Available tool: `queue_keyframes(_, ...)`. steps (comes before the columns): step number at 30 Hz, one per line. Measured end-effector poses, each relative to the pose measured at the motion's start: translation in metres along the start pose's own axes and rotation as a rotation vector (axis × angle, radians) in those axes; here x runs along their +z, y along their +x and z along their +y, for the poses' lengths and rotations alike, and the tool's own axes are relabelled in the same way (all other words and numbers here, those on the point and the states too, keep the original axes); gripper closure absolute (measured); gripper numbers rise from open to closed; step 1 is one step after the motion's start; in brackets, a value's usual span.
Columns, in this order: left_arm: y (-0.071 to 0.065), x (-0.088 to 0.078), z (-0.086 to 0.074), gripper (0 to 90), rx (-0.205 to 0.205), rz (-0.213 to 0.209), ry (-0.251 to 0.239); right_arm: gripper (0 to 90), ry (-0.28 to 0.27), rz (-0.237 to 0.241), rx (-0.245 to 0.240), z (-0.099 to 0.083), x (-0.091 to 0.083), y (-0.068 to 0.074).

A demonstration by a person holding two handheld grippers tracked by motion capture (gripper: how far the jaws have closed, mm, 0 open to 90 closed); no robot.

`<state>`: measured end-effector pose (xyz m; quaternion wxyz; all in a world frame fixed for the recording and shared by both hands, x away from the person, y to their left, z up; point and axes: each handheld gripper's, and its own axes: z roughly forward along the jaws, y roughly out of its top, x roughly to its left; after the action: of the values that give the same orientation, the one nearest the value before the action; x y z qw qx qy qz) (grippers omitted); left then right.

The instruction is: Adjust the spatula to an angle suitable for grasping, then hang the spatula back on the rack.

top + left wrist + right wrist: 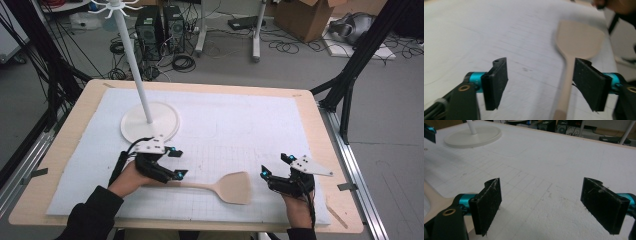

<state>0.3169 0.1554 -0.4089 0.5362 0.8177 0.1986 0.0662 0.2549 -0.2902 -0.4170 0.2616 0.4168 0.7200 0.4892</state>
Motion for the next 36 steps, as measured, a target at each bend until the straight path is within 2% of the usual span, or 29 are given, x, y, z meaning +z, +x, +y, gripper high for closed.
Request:
queue_keyframes(1, 0.0, 0.0, 0.0, 23.4, 0.0, 0.0, 0.0, 15.7, 0.0, 0.0, 0.0, 0.0, 0.0, 0.0)
queue_keyframes(2, 0.003, -0.011, -0.004, 23.4, -0.024, 0.052, -0.038, 15.7, 0.003, 0.003, -0.001, 0.001, 0.001, 0.001)
queue_keyframes(4, 0.007, -0.027, -0.011, 21.8, -0.048, 0.113, -0.094, 15.7, 0.001, 0.012, -0.006, 0.004, 0.004, 0.002)
queue_keyframes(6, 0.013, -0.045, -0.018, 21.6, -0.103, 0.172, -0.166, 15.8, -0.004, 0.019, -0.001, 0.006, 0.005, 0.003)
queue_keyframes(8, 0.017, -0.06, -0.024, 21.4, -0.14, 0.23, -0.22, 15.8, -0.009, 0.027, 0.002, 0.007, 0.005, 0.004)
queue_keyframes(9, 0.019, -0.069, -0.027, 20.9, -0.156, 0.264, -0.237, 16.2, -0.023, 0.031, 0.002, 0.01, 0.006, 0.005)
queue_keyframes(13, 0.022, -0.087, -0.038, 20.8, -0.181, 0.32, -0.268, 16.2, -0.043, 0.024, 0.003, 0.012, 0.007, 0.004)
queue_keyframes(16, 0.024, -0.094, -0.046, 20.8, -0.191, 0.351, -0.258, 16.1, -0.042, 0.021, 0.008, 0.012, 0.008, 0.004)
queue_keyframes(19, 0.025, -0.096, -0.054, 20.7, -0.212, 0.367, -0.269, 16.0, -0.034, 0.014, 0.002, 0.012, 0.009, 0.003)
queue_keyframes(25, 0.023, -0.099, -0.062, 20.7, -0.219, 0.377, -0.281, 15.0, -0.036, 0.008, 0.009, 0.013, 0.008, 0.003)
queue_keyframes(31, 0.022, -0.103, -0.062, 20.7, -0.224, 0.386, -0.291, 15.0, -0.047, 0.031, 0.006, 0.014, 0.009, 0.006)
queue_keyframes(32, 0.021, -0.103, -0.062, 20.7, -0.222, 0.39, -0.291, 15.0, -0.049, 0.05, 0.005, 0.015, 0.012, 0.008)
queue_keyframes(36, 0.021, -0.105, -0.062, 20.7, -0.217, 0.396, -0.294, 15.0, -0.04, 0.072, -0.005, 0.018, 0.015, 0.012)
